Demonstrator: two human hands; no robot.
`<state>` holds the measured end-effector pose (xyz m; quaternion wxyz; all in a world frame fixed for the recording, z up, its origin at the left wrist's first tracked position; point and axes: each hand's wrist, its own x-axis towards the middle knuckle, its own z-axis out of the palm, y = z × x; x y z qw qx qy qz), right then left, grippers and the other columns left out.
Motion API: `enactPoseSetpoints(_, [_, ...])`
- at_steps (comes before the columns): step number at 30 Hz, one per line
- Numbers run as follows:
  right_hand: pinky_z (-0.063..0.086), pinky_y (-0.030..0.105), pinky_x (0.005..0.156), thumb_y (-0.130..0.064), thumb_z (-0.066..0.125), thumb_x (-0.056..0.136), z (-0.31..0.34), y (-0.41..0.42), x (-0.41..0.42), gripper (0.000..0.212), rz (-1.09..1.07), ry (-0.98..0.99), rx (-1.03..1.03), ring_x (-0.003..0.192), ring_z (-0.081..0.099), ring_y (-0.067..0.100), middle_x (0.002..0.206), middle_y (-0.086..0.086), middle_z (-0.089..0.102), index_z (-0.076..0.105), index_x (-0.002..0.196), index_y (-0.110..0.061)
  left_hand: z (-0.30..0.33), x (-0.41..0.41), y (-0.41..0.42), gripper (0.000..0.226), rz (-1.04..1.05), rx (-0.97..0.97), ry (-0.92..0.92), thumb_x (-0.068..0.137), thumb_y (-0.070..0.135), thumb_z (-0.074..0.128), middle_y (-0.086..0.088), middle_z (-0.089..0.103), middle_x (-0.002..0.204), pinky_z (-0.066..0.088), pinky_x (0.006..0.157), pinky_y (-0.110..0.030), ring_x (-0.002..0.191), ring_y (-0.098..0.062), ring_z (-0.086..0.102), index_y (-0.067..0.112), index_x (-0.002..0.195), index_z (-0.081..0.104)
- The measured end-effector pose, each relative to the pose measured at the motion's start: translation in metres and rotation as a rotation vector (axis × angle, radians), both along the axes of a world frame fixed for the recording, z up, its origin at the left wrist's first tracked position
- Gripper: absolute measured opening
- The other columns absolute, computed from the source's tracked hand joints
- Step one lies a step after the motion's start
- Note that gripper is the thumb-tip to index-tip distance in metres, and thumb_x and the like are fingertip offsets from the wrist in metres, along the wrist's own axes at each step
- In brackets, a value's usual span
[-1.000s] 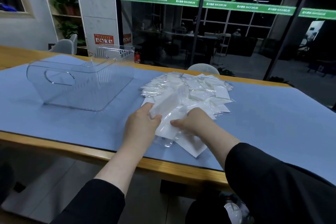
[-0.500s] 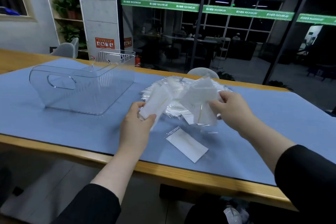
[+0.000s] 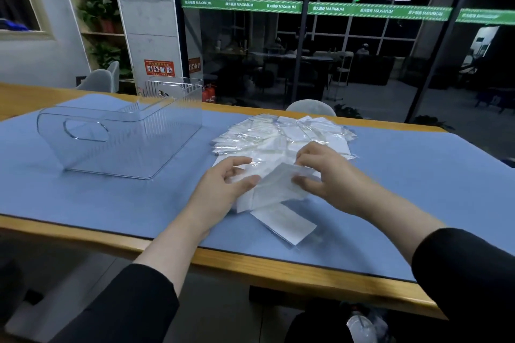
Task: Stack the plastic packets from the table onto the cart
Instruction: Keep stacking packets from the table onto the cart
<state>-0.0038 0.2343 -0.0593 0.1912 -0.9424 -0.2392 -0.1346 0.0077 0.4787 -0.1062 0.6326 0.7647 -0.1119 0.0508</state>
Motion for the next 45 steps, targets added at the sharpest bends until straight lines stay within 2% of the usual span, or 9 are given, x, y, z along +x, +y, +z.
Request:
enactPoseSetpoints(4, [0.037, 0.017, 0.094, -0.031, 0.07, 0.093, -0.016, 0.014, 0.008, 0.026, -0.036, -0.006, 0.088, 0.111, 0.048, 0.011, 0.125, -0.009, 0.048, 0.059, 0.112, -0.019, 0.006, -0.012, -0.012, 0.049, 0.087, -0.074, -0.024, 0.082, 0.073, 0.051, 0.01, 0.07, 0.108, 0.047, 0.074, -0.011, 0.104, -0.008, 0.064, 0.037, 0.109, 0.07])
enactPoseSetpoints(8, [0.035, 0.023, 0.09, -0.031, 0.073, 0.09, -0.019, 0.023, 0.009, 0.049, -0.079, 0.041, 0.062, 0.119, 0.045, 0.011, 0.132, -0.013, 0.048, 0.048, 0.132, -0.028, 0.006, -0.014, -0.018, 0.062, 0.184, -0.094, -0.064, 0.081, 0.084, 0.035, 0.021, 0.072, 0.093, 0.053, 0.082, -0.031, 0.092, -0.001, 0.066, 0.036, 0.096, 0.072])
enactPoseSetpoints(13, [0.038, 0.04, 0.103, -0.042, 0.072, 0.087, -0.031, 0.021, 0.015, 0.063, 0.02, -0.158, -0.19, 0.126, 0.042, 0.023, 0.137, -0.004, 0.049, 0.049, 0.144, -0.03, 0.004, -0.013, -0.03, 0.094, 0.27, -0.024, -0.135, 0.079, 0.089, 0.04, -0.017, 0.067, 0.088, 0.044, 0.069, -0.03, 0.076, -0.02, 0.059, 0.001, 0.091, 0.068])
enactPoseSetpoints(22, [0.029, 0.048, 0.114, -0.066, 0.057, 0.084, -0.034, 0.031, 0.019, 0.082, 0.018, -0.247, -0.234, 0.139, 0.03, 0.023, 0.152, -0.001, 0.038, 0.034, 0.153, -0.029, 0.0, -0.013, -0.045, 0.023, 0.372, 0.052, -0.143, 0.095, 0.046, 0.062, 0.023, 0.066, 0.075, 0.04, 0.066, -0.019, 0.076, 0.001, 0.059, 0.031, 0.079, 0.066])
enactPoseSetpoints(27, [0.025, 0.04, 0.119, -0.072, 0.072, 0.065, -0.044, 0.013, 0.024, 0.11, -0.134, -0.017, 0.261, 0.145, 0.025, 0.011, 0.155, -0.009, 0.03, 0.024, 0.157, -0.036, -0.002, -0.01, -0.042, 0.009, 0.382, -0.026, -0.153, 0.096, 0.017, 0.063, 0.009, 0.064, 0.078, 0.04, 0.059, -0.011, 0.064, 0.0, 0.052, 0.024, 0.094, 0.067])
enactPoseSetpoints(34, [0.045, 0.027, 0.108, -0.02, 0.076, 0.088, -0.056, 0.01, 0.031, 0.081, 0.023, 0.262, 0.615, 0.125, 0.053, 0.009, 0.133, -0.012, 0.048, 0.029, 0.151, -0.036, 0.001, -0.012, -0.046, 0.031, 0.369, -0.1, -0.15, 0.105, 0.035, 0.049, 0.013, 0.068, 0.078, 0.039, 0.064, -0.007, 0.074, 0.006, 0.058, 0.021, 0.085, 0.067])
enactPoseSetpoints(39, [0.044, 0.041, 0.111, -0.031, 0.071, 0.092, -0.065, 0.023, 0.032, 0.069, 0.031, 0.218, 0.546, 0.134, 0.046, 0.009, 0.144, -0.015, 0.042, 0.033, 0.148, -0.043, 0.004, -0.018, -0.041, 0.013, 0.267, -0.032, -0.129, 0.096, 0.045, 0.059, 0.016, 0.067, 0.097, 0.041, 0.073, -0.01, 0.09, 0.004, 0.06, 0.033, 0.099, 0.064])
enactPoseSetpoints(41, [0.041, 0.038, 0.113, -0.036, 0.072, 0.091, -0.062, 0.021, 0.029, 0.073, 0.008, 0.225, 0.516, 0.136, 0.043, 0.007, 0.147, -0.015, 0.041, 0.03, 0.151, -0.042, 0.002, -0.021, -0.032, 0.039, 0.181, 0.133, -0.079, 0.083, 0.042, 0.076, 0.015, 0.06, 0.106, 0.04, 0.069, -0.006, 0.092, 0.001, 0.057, 0.042, 0.116, 0.056])
enactPoseSetpoints(45, [0.037, 0.022, 0.105, -0.056, 0.067, 0.085, -0.051, 0.012, 0.006, 0.076, -0.12, 0.022, 0.439, 0.127, 0.043, -0.001, 0.138, -0.015, 0.045, 0.035, 0.15, -0.035, -0.003, -0.02, -0.017, 0.043, 0.171, 0.304, -0.043, 0.086, 0.015, 0.071, 0.004, 0.058, 0.075, 0.038, 0.049, -0.014, 0.053, -0.003, 0.048, 0.042, 0.115, 0.055])
